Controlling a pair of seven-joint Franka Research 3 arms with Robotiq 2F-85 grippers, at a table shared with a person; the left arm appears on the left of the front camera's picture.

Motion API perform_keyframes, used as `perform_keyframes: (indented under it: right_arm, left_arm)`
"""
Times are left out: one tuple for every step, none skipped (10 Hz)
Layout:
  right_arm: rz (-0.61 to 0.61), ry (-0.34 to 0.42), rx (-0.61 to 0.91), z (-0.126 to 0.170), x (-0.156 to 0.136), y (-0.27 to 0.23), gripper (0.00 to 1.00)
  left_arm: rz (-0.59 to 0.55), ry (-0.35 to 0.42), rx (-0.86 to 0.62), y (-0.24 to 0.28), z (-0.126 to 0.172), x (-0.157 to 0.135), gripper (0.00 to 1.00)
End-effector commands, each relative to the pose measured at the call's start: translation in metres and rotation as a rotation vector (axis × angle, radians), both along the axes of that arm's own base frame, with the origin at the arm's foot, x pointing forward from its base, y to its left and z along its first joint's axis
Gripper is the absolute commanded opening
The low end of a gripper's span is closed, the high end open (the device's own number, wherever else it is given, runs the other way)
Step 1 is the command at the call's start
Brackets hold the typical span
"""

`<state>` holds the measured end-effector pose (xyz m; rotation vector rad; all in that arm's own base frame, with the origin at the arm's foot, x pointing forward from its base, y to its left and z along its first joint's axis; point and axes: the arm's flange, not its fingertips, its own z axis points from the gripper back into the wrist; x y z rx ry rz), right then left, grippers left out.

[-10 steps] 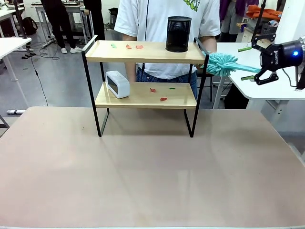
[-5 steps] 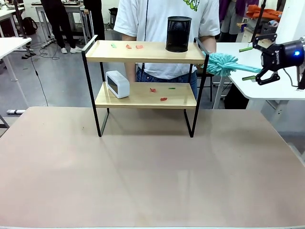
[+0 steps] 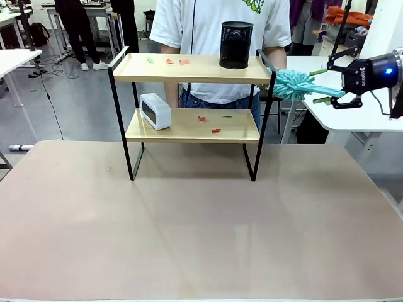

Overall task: Clean the shelf.
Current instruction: Pick up the Duster from the human.

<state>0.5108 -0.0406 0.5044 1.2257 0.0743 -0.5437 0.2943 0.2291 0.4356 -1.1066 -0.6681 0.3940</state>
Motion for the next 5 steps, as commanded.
perform_keyframes:
  right_arm:
    - [0.007, 0.012, -0.002, 0.0018, 0.0072, 0.0023, 0.0]
    - [0.003, 0.01, -0.006, 0.0014, 0.0079, 0.0031, 0.0]
    - [0.0, 0.009, -0.014, 0.001, 0.0085, 0.0034, 0.05]
    - [-0.006, 0.01, -0.015, 0.0, 0.0091, 0.003, 0.0]
    - [-0.011, 0.013, -0.014, -0.0011, 0.0091, 0.002, 0.0]
  left_arm:
    - [-0.006, -0.033, 0.004, 0.0003, 0.0002, 0.0001, 1.0]
    - [-0.006, -0.033, 0.004, 0.0003, 0.0002, 0.0001, 1.0]
    - [-0.006, -0.033, 0.004, 0.0003, 0.0002, 0.0001, 1.0]
    - [-0.006, -0.033, 0.004, 0.0003, 0.0002, 0.0001, 1.0]
    - [-0.006, -0.033, 0.004, 0.0003, 0.0002, 0.0001, 1.0]
